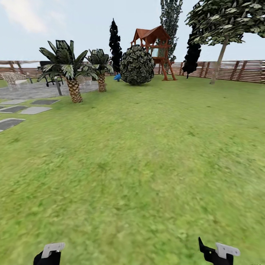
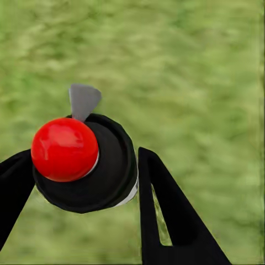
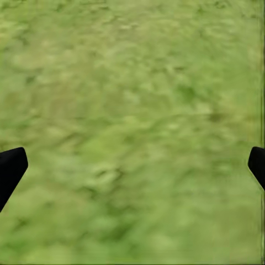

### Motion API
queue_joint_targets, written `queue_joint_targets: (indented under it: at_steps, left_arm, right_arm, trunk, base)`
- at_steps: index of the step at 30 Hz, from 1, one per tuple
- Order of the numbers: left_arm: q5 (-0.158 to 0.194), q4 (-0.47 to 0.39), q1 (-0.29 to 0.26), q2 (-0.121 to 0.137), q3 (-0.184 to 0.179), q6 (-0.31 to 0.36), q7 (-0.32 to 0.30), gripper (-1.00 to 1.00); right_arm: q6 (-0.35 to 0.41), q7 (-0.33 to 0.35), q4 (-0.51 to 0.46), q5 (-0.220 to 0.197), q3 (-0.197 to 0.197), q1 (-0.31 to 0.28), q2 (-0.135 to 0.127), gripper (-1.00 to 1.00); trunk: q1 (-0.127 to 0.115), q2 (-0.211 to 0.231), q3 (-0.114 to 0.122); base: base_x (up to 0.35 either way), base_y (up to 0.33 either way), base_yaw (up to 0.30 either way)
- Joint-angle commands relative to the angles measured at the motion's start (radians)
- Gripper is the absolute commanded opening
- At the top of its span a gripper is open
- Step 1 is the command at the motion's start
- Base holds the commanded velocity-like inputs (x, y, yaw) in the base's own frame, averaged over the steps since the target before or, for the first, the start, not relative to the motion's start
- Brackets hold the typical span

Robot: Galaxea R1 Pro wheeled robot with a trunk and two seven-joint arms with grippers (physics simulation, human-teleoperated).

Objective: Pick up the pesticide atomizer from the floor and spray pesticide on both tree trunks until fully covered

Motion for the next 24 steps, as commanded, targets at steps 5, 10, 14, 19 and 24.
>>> queue_joint_targets:
  at_steps: [5, 10, 14, 19, 24]
  left_arm:
    - [0.001, 0.0, 0.0, 0.0, 0.0, 0.0, 0.0, -1.0]
    - [0.002, 0.0, 0.0, 0.0, 0.0, 0.0, 0.0, -1.0]
    - [0.002, 0.0, 0.0, 0.0, 0.004, 0.0, 0.0, -1.0]
    - [0.002, 0.0, 0.0, 0.0, 0.004, -0.001, 0.0, -1.0]
    - [0.002, -0.001, 0.0, 0.0, 0.004, -0.002, 0.0, -1.0]
  right_arm:
    - [0.0, 0.0, 0.001, 0.0, 0.0, 0.0, 0.001, 1.0]
    - [0.0, 0.0, 0.002, 0.0, 0.0, 0.0, 0.002, 1.0]
    - [0.0, 0.0, 0.002, 0.0, 0.0, 0.0, 0.002, 1.0]
    - [0.0, 0.0, 0.002, 0.0, 0.0, 0.0, 0.002, 1.0]
    - [0.0, 0.0, 0.002, 0.0, 0.0, 0.0, 0.002, 1.0]
  trunk:
    - [0.0, 0.0, 0.0]
    - [0.0, 0.0, 0.0]
    - [0.0, 0.0, 0.0]
    - [0.0, 0.0, 0.0]
    - [0.0, 0.0, 0.0]
  base:
    - [0.312, -0.07, -0.3]
    - [0.336, -0.005, -0.3]
    - [0.33, 0.0, -0.3]
    - [0.081, 0.0, -0.3]
    - [0.105, 0.0, -0.3]
